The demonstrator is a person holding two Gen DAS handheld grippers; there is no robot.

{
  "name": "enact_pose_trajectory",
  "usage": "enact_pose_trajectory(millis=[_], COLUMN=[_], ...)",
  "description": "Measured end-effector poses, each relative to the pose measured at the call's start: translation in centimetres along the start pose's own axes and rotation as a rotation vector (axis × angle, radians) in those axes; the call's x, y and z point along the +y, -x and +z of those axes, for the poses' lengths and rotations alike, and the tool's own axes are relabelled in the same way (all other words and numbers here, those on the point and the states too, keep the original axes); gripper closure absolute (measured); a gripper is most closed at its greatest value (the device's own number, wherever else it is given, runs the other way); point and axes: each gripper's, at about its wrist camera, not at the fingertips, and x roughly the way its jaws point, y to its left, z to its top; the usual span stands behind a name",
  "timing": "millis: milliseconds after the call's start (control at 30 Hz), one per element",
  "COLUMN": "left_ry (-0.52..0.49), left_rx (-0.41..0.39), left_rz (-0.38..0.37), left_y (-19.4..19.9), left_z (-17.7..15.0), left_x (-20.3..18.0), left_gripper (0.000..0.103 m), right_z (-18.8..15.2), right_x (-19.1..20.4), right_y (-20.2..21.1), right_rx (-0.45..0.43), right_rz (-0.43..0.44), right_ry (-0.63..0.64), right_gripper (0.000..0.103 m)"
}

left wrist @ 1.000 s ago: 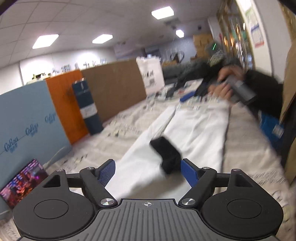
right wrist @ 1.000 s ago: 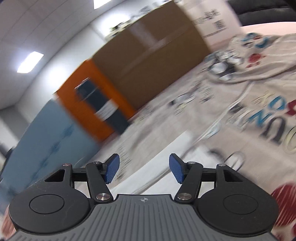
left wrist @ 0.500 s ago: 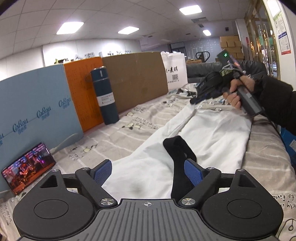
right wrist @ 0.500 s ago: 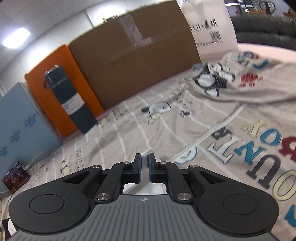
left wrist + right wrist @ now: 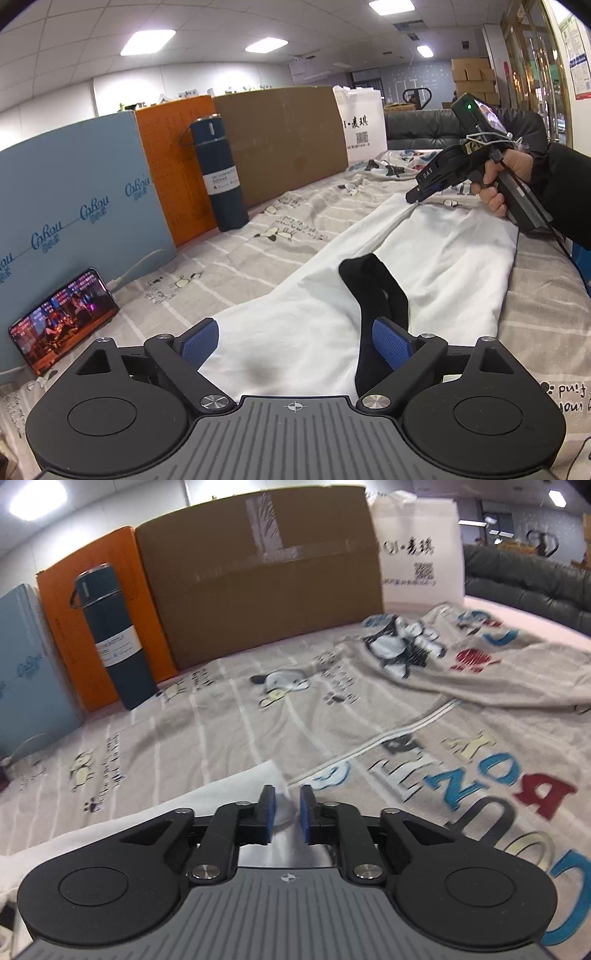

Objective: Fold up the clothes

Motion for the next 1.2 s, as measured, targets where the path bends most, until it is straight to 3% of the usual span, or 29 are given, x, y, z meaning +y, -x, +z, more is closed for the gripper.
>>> enact_pose_trajectory(millis=[67, 133, 233, 333, 433, 633, 800, 967, 1067, 1200], left_ry=[0.016, 0.027, 0.038, 0.065, 0.082, 0.046, 0.046, 0.131, 0.148, 0.084], left_rx=[-0.012, -0.016, 0.017, 0.059, 0.124, 0.201, 0.148, 0.068, 0.081, 0.137], left_rz=[0.013, 0.057, 0.146, 0.233, 0.269, 0.287, 0.329, 0.286, 0.241, 0.221], left_y=[0.4, 0.6, 0.1, -0.9, -1.9, -3.0, -2.4, -2.4, -4.0, -6.6], left_z=[0.2, 0.3, 0.5, 0.6, 0.3, -0.8, 0.5, 3.0, 4.0, 4.4], left_x=[0.6, 1.3, 2.1, 3.0, 3.5, 3.2, 2.7, 1.3, 0.2, -1.9], left_gripper=[0.01, 0.009, 0.008, 0.008, 0.008, 0.008, 0.008, 0.004, 0.004, 0.004], right_z=[0.3, 0.8, 1.3, 1.3, 1.1, 0.4, 0.3, 0.7, 0.8, 1.0], right_x=[0.1, 0.2, 0.5, 1.6, 2.4, 1.6, 0.4, -0.7, -1.6, -2.9], right_y=[0.8, 1.8, 2.7, 2.5, 1.6, -0.9, -0.7, 0.2, 0.6, 1.1], right_rx=[-0.051, -0.088, -0.104, -0.047, 0.007, 0.089, 0.082, 0.044, 0.027, 0.003], right_rz=[-0.04, -0.005, 0.152, 0.314, 0.393, 0.272, 0.303, 0.337, 0.346, 0.357], right_ry=[0.014, 0.014, 0.004, 0.005, 0.018, 0.001, -0.039, -0.059, -0.074, -0.094], right_gripper=[0.075, 0.068, 0.054, 0.048, 0.038, 0.038, 0.035, 0.031, 0.03, 0.029])
